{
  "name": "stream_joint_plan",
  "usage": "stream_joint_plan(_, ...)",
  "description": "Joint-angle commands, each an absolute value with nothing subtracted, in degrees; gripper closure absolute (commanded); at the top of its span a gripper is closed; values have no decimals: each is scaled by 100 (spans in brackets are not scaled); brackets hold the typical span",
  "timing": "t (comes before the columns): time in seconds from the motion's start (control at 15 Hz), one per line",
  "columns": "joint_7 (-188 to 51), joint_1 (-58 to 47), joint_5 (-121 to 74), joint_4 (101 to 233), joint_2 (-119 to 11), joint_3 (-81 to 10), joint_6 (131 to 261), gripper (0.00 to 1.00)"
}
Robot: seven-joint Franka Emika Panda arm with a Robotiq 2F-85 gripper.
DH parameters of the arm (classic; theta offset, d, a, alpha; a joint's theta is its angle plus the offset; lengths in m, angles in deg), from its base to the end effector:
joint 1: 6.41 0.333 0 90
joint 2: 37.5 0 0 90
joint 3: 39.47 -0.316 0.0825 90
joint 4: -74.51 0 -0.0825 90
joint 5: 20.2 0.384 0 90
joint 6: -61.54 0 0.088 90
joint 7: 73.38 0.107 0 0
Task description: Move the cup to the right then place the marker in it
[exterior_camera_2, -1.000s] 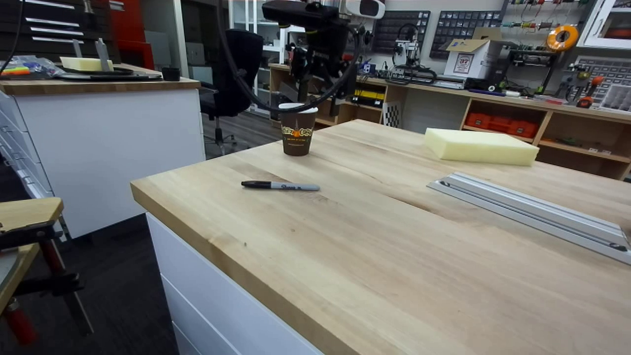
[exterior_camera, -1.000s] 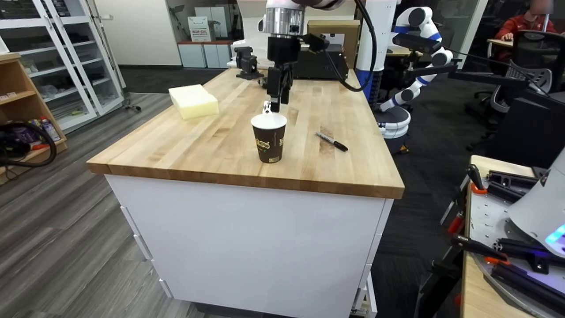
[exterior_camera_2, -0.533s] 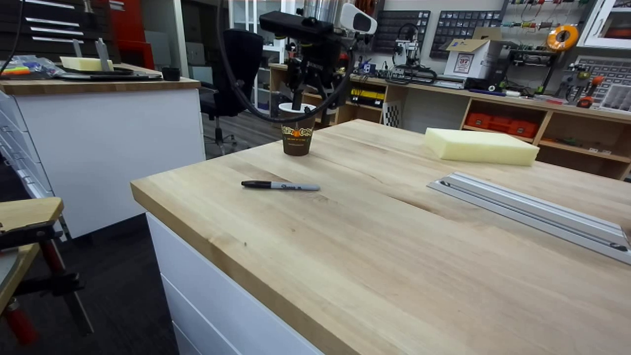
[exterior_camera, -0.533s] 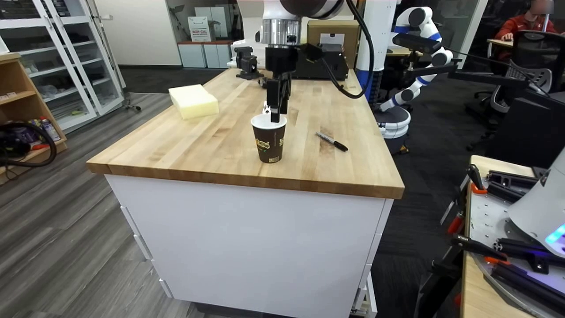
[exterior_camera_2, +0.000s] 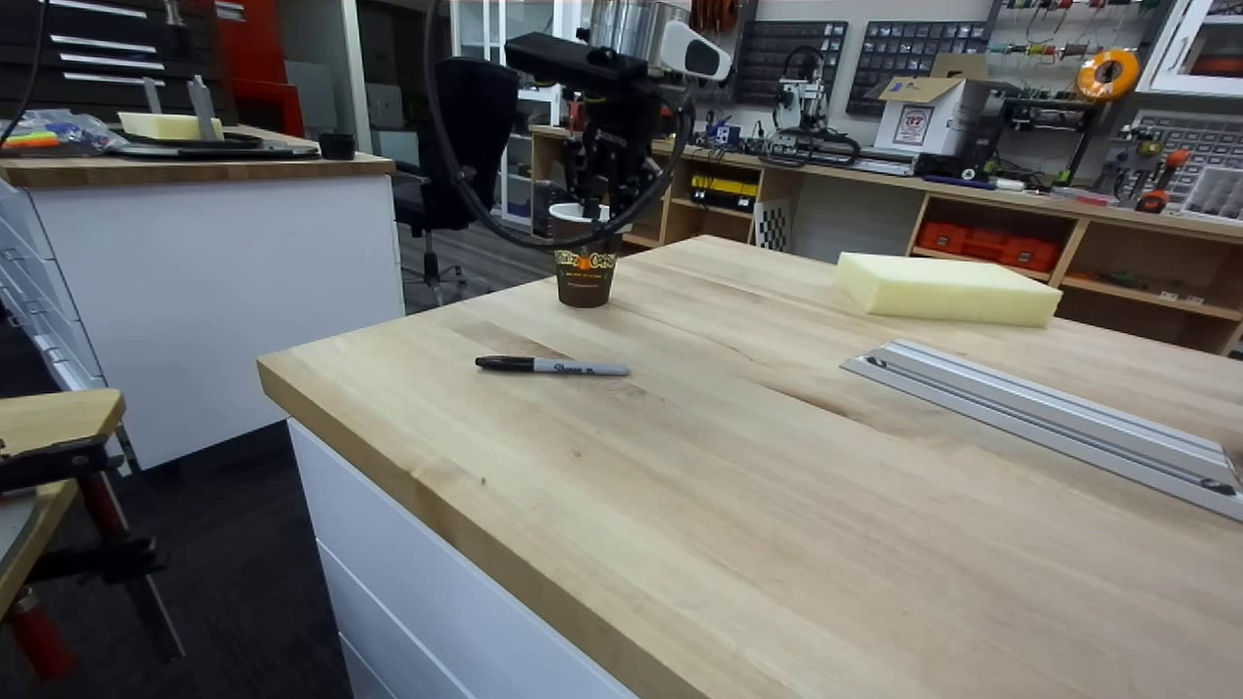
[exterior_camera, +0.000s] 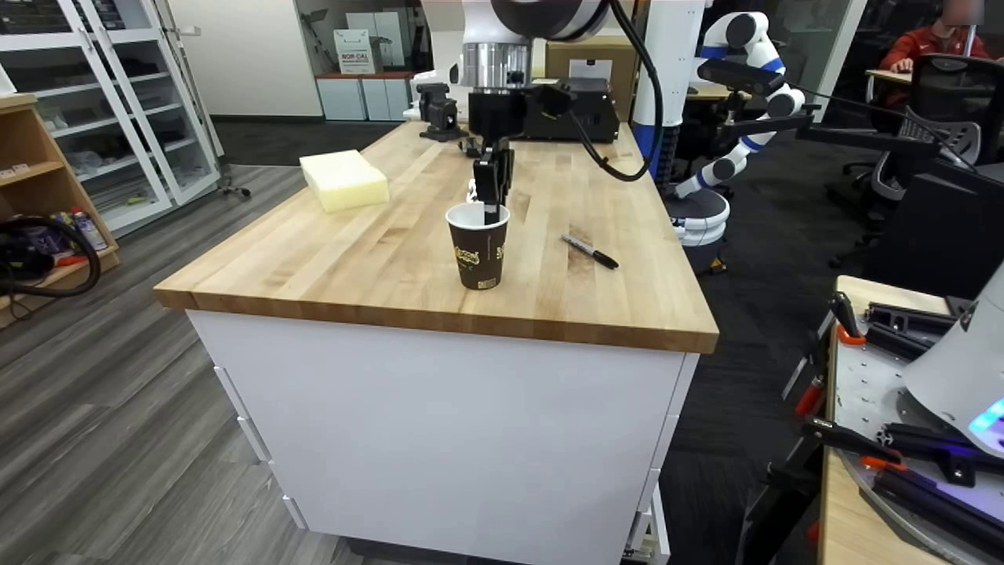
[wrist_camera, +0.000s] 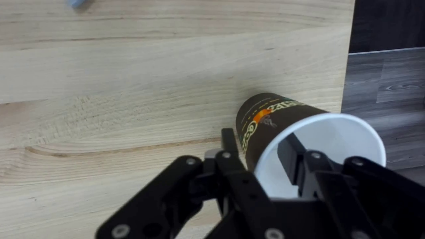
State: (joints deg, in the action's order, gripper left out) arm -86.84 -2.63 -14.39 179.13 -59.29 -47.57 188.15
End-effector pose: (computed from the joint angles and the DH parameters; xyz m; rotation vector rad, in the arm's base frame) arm 0.6273 0.1290 0.3301 -2.9560 -0.5560 -0.0118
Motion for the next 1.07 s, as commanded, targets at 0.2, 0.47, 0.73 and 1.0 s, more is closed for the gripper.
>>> stream_joint_plan(0.2, -8705, -260, -1452, 17781, -5914, -4763, 18600, 100)
stream_joint_plan(0.47, -8713, -256, -1489, 17738, -5854, -4761, 18500, 99)
stream_joint_plan(0.73, -8668, -252, -1641, 17590, -5781, -4695, 18089, 99)
stream_joint_plan(1.0, -8585, -281, -1854, 17450, -5709, -4553, 17654, 99)
